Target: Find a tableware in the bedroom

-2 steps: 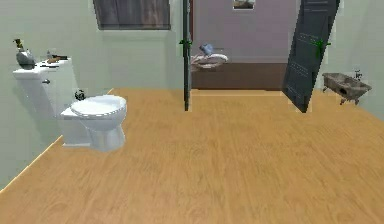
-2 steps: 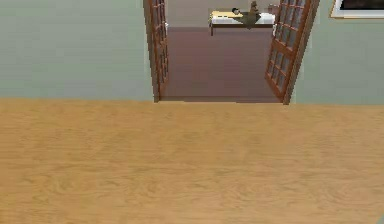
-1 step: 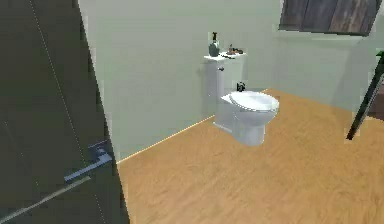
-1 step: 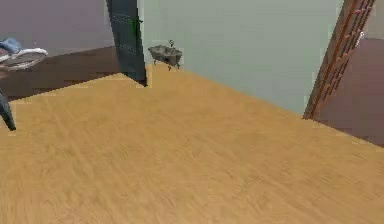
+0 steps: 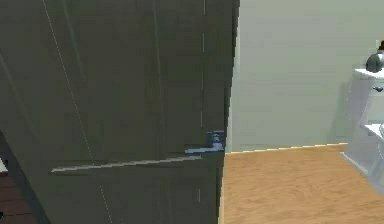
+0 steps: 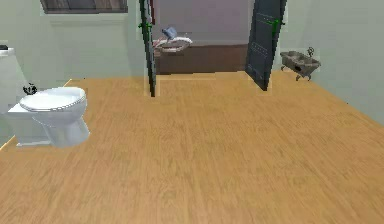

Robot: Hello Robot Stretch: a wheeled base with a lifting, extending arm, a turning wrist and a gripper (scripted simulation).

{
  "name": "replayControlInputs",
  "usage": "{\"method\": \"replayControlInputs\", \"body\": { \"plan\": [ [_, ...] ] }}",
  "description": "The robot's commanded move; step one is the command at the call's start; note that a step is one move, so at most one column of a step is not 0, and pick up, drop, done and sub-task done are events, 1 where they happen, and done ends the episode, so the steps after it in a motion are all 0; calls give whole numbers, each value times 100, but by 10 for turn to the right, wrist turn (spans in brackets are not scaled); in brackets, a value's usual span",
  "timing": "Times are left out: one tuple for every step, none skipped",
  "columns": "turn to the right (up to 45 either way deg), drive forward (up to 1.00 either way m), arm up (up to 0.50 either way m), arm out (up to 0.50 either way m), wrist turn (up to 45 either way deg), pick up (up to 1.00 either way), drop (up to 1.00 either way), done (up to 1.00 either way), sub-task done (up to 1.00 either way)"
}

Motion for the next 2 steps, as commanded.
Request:
{"method": "replayControlInputs", "body": {
  "plan": [
    [-30,0,0,0,0,0,0,0,0],
    [0,5,0,0,0,0,0,0,0]
  ]
}}
